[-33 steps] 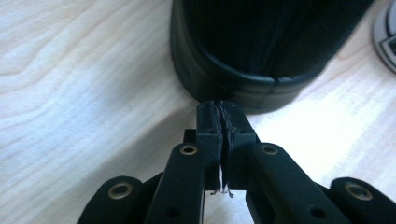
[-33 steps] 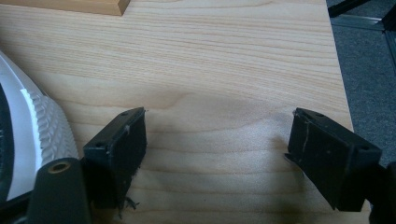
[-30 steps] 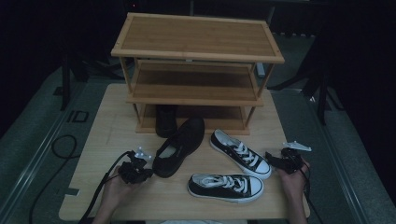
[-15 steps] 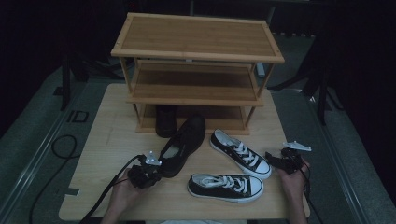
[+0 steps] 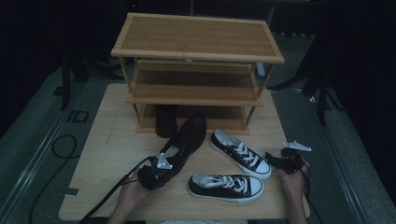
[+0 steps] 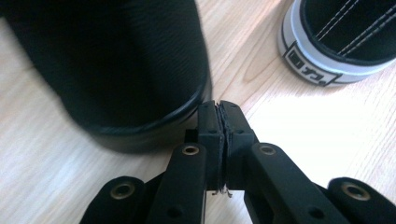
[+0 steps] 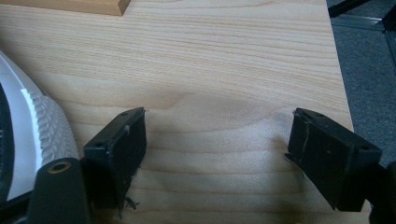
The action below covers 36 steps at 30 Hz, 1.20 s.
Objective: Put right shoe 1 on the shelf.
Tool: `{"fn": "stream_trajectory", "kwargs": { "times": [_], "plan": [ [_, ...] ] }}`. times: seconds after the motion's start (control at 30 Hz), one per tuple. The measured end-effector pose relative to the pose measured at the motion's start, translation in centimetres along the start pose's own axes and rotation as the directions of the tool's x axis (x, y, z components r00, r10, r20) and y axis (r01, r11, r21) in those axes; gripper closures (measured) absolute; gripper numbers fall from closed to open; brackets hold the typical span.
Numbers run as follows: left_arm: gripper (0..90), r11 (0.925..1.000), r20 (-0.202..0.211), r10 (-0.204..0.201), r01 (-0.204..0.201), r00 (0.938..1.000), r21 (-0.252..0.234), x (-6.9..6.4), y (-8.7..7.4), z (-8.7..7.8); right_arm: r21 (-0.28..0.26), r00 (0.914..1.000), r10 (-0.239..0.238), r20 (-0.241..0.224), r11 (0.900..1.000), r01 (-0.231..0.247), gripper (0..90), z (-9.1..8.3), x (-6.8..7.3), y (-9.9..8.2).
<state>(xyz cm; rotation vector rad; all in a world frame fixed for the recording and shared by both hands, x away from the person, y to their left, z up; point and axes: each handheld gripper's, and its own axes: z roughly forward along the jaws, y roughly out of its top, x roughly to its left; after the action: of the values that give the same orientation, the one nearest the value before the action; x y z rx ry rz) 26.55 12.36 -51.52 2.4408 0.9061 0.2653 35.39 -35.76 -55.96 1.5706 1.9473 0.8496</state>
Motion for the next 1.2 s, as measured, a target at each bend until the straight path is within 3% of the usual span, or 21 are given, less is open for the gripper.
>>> {"fn": "stream_trajectory", "kwargs": {
  "times": [0.13, 0.27, 0.33, 0.5, 1.2],
  "plan": [
    [88.1, 0.9995, -0.03, -0.031, 0.031, 0.9991, 0.001, 1.0, -0.8, -0.7, 0.0, 1.0, 0.0, 0.0, 1.0, 0.0, 19.1, 0.0, 0.0, 0.0],
    [87.5, 0.9967, -0.076, -0.078, 0.079, 0.9941, 0.017, 2.1, -1.7, -0.6, 0.0, 1.0, 0.0, 0.0, 1.0, 0.0, 19.1, 0.0, 0.0, 0.0],
    [87.4, 0.9952, -0.08, -0.093, 0.095, 0.9925, 0.022, 2.5, -2.0, -0.3, 0.0, 1.0, 0.0, 0.0, 1.0, 0.0, 19.1, 0.0, 0.0, 0.0],
    [88.0, 0.9955, -0.094, -0.074, 0.079, 0.9928, 0.051, 2.4, -1.8, 0.6, 0.0, 1.0, 0.0, 0.0, 1.0, 0.0, 19.1, 0.0, 0.0, 0.0],
    [89.4, 0.9997, 0.001, -0.026, 0.026, 0.9997, -0.003, 0.0, 2.3, 3.6, 0.0, 1.0, 0.0, 0.0, 1.0, 0.0, 19.1, 0.0, 0.0, 0.0]
  ]
}}
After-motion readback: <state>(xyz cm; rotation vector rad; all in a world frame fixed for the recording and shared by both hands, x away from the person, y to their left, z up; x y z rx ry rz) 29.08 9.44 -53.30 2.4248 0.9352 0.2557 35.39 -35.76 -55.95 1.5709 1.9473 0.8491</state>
